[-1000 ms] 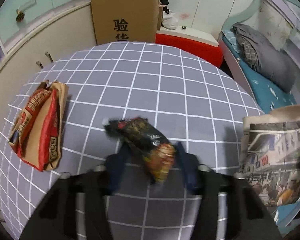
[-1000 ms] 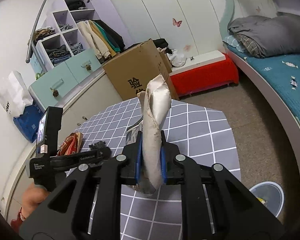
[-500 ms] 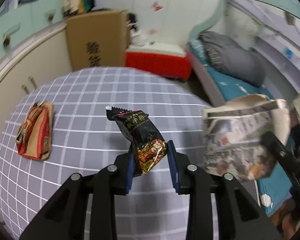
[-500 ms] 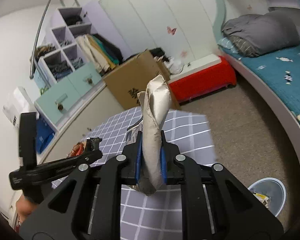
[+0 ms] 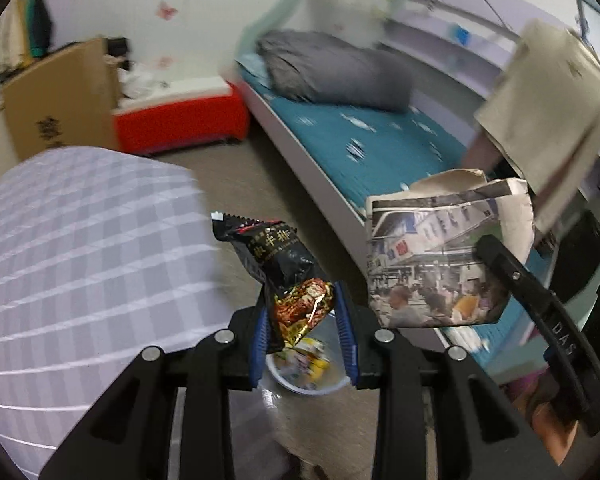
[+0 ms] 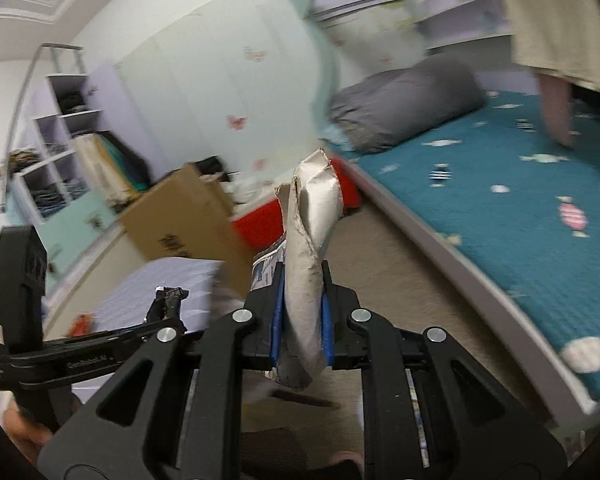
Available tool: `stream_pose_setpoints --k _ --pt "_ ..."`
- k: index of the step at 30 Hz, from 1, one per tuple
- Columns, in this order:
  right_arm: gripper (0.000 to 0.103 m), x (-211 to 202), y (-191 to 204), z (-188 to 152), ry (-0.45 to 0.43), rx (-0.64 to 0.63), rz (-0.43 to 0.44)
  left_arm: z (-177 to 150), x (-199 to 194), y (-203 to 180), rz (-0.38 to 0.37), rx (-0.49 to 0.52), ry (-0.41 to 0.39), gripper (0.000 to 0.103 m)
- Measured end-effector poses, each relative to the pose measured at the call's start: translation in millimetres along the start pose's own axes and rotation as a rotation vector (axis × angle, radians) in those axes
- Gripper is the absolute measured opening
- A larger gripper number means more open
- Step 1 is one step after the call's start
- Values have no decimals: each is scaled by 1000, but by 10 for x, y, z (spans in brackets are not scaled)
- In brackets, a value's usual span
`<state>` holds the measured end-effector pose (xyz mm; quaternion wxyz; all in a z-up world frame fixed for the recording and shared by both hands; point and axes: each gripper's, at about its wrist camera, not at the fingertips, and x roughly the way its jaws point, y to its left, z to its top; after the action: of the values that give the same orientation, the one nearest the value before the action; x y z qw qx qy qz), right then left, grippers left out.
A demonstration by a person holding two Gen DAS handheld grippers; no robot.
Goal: Collect trash
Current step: 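Carry bag and snack packet over the bucket and open both tools to drop them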
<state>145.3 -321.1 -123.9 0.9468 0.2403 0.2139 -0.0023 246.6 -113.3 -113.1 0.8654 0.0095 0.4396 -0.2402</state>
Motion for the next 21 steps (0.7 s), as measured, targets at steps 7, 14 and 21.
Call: stream_pose_setpoints --k 7,14,21 --pt "16 118 -669 -362 44 57 -142 -205 735 -528 -53 50 114 30" --pt "73 734 -1167 -883 170 135 -194 -398 1434 -506 -13 44 237 30" --pt "73 894 -1448 -1220 263 197 -252 -551 1891 -472 20 52 328 30"
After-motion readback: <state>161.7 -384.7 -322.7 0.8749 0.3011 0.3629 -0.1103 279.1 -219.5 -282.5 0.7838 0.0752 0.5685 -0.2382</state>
